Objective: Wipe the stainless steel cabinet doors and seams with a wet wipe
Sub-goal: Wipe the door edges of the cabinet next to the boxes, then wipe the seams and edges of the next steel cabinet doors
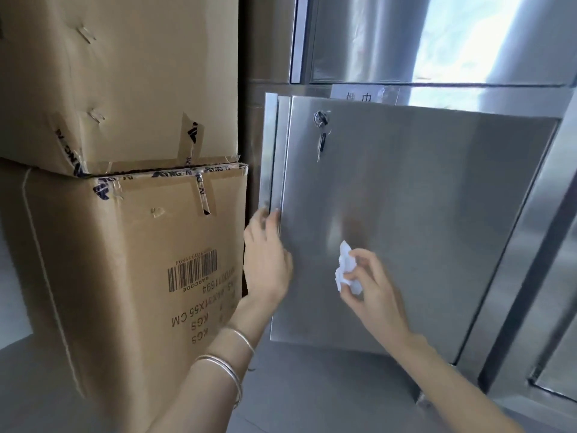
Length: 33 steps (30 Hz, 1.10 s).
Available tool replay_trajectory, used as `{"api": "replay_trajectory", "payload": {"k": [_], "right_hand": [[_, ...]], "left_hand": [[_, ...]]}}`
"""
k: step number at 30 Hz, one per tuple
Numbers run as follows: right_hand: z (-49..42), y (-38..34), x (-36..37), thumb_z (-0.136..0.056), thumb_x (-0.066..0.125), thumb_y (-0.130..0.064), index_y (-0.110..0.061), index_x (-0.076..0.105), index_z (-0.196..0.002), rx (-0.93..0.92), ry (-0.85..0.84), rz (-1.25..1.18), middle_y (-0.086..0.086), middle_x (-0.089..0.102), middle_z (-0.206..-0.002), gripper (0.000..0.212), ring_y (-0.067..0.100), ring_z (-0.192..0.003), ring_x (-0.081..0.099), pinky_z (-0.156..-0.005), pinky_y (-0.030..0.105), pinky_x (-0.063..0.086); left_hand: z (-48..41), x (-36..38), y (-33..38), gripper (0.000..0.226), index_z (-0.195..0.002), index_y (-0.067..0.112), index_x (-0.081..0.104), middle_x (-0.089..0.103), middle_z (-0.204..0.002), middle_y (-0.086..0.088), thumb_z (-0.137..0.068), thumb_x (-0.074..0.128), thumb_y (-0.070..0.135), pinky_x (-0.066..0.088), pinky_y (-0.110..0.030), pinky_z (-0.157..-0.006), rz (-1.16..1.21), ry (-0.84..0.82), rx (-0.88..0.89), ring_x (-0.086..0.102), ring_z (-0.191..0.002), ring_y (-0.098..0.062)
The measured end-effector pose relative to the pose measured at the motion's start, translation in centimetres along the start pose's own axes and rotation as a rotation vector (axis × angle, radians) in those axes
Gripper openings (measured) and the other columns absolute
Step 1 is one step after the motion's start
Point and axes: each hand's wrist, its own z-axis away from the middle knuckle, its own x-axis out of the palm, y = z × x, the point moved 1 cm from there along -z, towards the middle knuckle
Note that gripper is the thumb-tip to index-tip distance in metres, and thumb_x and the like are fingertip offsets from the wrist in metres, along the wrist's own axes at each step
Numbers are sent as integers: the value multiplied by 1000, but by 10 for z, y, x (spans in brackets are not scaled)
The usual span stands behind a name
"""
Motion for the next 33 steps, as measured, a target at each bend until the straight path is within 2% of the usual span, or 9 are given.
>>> {"api": "replay_trajectory", "payload": {"k": [2, 4, 6, 9, 13, 15, 19, 26, 33], "right_hand": [[-20, 9, -6, -77, 67, 2, -3, 65, -86, -107, 49, 123, 5, 61, -116, 11, 15, -107, 52, -70, 11, 31], [-38, 19, -11, -79, 61, 2, 0, 65, -79, -242, 97, 182, 9, 65, -110, 4, 15, -106, 50, -72, 10, 31], [-51, 35, -14, -85, 51, -5, 1, 66, -81, -297, 113, 224, 8, 67, -104, 17, 16, -103, 52, -74, 13, 37], [-64, 58, -15, -81, 66, 1, 1, 67, -87, -277, 139, 254, 7, 68, -101, 6, 17, -100, 54, -72, 21, 48], [-81, 75, -12, -70, 76, 5, -1, 68, -83, -339, 81, 299, 7, 69, -101, 17, 22, -97, 60, -76, 27, 52], [-89, 81, -11, -68, 76, 6, -4, 66, -77, -378, 70, 336, 6, 69, -96, 16, 21, -94, 60, -80, 24, 51], [-103, 94, -10, -68, 76, 4, -7, 64, -72, -390, 60, 349, 4, 69, -93, 17, 22, -89, 64, -81, 21, 45], [-107, 101, -1, -72, 72, 5, -6, 66, -76, -388, 59, 315, 1, 71, -95, 13, 20, -89, 66, -76, 28, 55], [-118, 56, -44, -71, 73, 2, -7, 68, -75, -241, -17, 251, 0, 72, -90, 11, 21, -84, 68, -68, 30, 56]], "left_hand": [[-7, 17, 4, 76, -153, 23, 9, -2, -161, -1, -92, 51, 8, 14, -29, -117, -161, -142, 195, 1, -147, -27], [-20, 33, 12, 75, -153, 29, -1, -16, -160, 6, -97, 47, 19, 10, -30, -119, -252, -244, 307, -16, -146, -29], [-29, 48, 18, 72, -152, 28, -5, -23, -158, 4, -99, 44, 29, 8, -35, -121, -327, -282, 330, -22, -144, -35], [-42, 61, 18, 72, -153, 28, -5, -25, -158, 2, -99, 43, 35, 10, -37, -121, -362, -325, 301, -21, -145, -32], [-69, 74, 19, 71, -153, 32, 2, -24, -158, 6, -98, 48, 28, 22, -33, -117, -246, -397, 282, -15, -147, -21], [-78, 81, 26, 72, -152, 35, 4, -22, -158, 7, -97, 50, 25, 32, -33, -111, -225, -424, 295, -10, -148, -18], [-90, 94, 33, 73, -152, 37, 2, -26, -157, 6, -97, 50, 29, 35, -30, -107, -279, -453, 319, -7, -148, -15], [-95, 102, 28, 82, -152, 36, 1, -26, -157, 3, -92, 57, 27, 20, -32, -118, -340, -498, 313, -4, -149, -18], [-108, 46, 53, 73, -152, 34, 8, -2, -162, 5, -93, 50, 29, 6, -42, -120, -419, -644, 285, 4, -148, -18]]}}
